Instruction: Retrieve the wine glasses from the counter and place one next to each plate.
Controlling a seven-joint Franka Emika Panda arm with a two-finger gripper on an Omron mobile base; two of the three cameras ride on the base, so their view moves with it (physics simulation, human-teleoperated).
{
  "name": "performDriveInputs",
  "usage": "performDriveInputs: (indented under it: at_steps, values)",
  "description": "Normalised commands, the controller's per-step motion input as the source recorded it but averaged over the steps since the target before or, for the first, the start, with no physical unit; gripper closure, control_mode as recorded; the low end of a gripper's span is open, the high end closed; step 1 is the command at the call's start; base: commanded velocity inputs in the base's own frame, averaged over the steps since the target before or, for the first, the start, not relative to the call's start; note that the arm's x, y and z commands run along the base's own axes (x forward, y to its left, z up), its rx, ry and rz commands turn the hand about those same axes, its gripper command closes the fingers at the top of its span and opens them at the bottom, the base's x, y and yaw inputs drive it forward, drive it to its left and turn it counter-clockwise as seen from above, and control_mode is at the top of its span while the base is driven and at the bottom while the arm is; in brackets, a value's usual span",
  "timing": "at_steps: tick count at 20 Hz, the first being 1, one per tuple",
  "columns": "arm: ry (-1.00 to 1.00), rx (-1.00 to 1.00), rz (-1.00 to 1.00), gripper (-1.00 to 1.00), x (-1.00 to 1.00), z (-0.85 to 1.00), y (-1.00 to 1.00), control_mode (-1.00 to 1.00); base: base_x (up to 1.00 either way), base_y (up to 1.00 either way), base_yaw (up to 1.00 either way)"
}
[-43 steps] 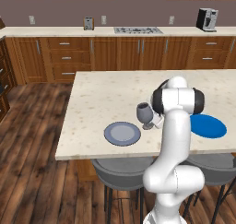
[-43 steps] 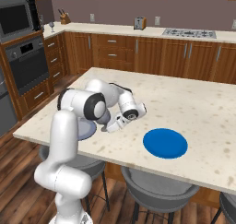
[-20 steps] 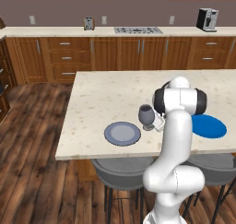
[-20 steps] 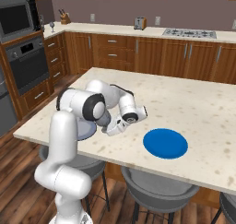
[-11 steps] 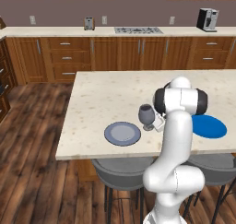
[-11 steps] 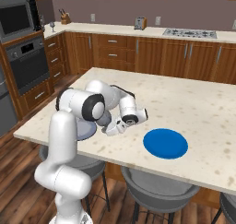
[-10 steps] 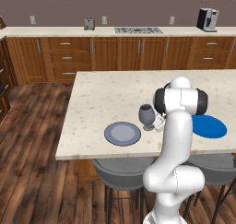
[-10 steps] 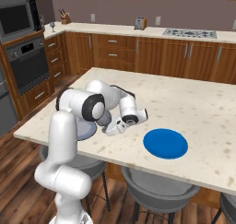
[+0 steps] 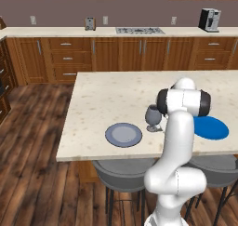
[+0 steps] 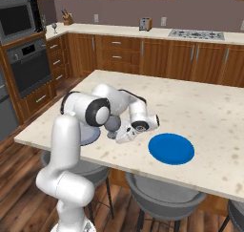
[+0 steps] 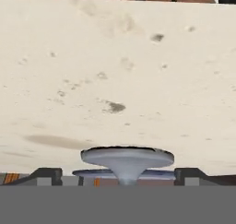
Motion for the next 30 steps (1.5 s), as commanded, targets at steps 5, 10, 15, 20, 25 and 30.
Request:
performDriveInputs:
  at_steps: [5,10,15,20,25,30]
  values:
    - [-0.06,0.02,0.00,-1.00,0.00,0.00,-0.40,-1.00,0.00,0.00,0.00]
    - [-0.04,0.10,-0.04,-1.00,-0.19,0.42,-0.38,-1.00,0.00,0.00,0.00]
    - [-0.25,0.00,-0.05,-1.00,-0.64,0.97,0.00,-1.00,0.00,0.00,0.00]
    - [-0.25,0.00,-0.03,-1.00,-0.70,1.00,0.00,-1.00,0.00,0.00,0.00]
    - [-0.24,0.00,0.00,-1.00,-0.76,0.98,0.21,-1.00,0.00,0.00,0.00]
    - [-0.27,-0.05,0.00,-1.00,-0.78,0.97,0.48,-1.00,0.00,0.00,0.00]
